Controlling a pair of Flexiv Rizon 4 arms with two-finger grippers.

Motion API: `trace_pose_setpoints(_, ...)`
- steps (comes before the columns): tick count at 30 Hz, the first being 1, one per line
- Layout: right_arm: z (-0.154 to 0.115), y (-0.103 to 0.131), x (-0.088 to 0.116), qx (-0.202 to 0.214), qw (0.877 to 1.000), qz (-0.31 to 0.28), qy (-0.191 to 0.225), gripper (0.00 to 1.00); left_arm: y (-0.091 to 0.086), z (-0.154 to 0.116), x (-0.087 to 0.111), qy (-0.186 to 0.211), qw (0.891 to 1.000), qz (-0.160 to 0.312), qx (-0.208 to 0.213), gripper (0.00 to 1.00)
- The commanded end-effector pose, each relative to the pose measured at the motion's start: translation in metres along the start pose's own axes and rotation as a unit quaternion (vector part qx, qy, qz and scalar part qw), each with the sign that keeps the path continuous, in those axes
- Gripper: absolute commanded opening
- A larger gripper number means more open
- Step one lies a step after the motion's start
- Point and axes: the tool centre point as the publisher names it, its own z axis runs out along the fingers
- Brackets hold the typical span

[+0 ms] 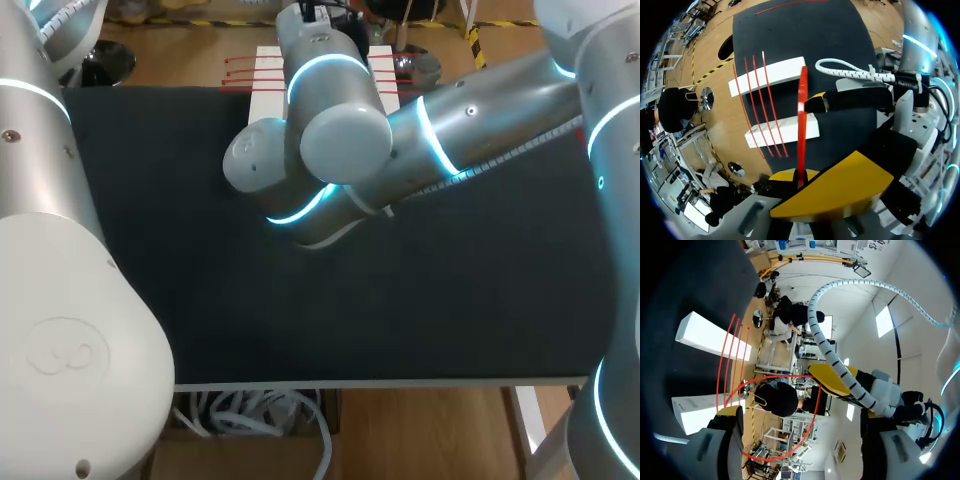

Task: Grab the tape and strap the tape.

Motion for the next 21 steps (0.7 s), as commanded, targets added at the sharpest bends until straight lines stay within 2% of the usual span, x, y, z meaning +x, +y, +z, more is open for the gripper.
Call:
trace_pose_setpoints(1, -0.001, 0.002, -0.001, 0.006, 1.000, -0.006, 0.024, 1.00, -0.005, 0.001, 0.000, 0.000, 1.000, 0.000, -0.002, 0.00)
trace_pose_setpoints(3, -0.001, -0.004, 0.006, 0.022, 0.998, 0.007, 0.051, 1.00, -0.005, 0.001, 0.000, 0.000, 1.000, 0.000, -0.002, 0.00)
trace_pose_setpoints(8, -0.005, -0.013, 0.023, 0.031, 0.995, 0.026, 0.089, 1.00, -0.005, 0.001, 0.000, 0.000, 1.000, 0.000, -0.002, 0.00)
trace_pose_setpoints(14, -0.011, -0.024, 0.026, 0.041, 0.995, 0.035, 0.086, 1.00, -0.005, 0.001, 0.000, 0.000, 1.000, 0.000, -0.002, 0.00)
trace_pose_setpoints(21, -0.019, -0.040, 0.024, 0.042, 0.996, 0.043, 0.059, 1.00, -0.005, 0.001, 0.000, 0.000, 1.000, 0.000, -0.002, 0.00)
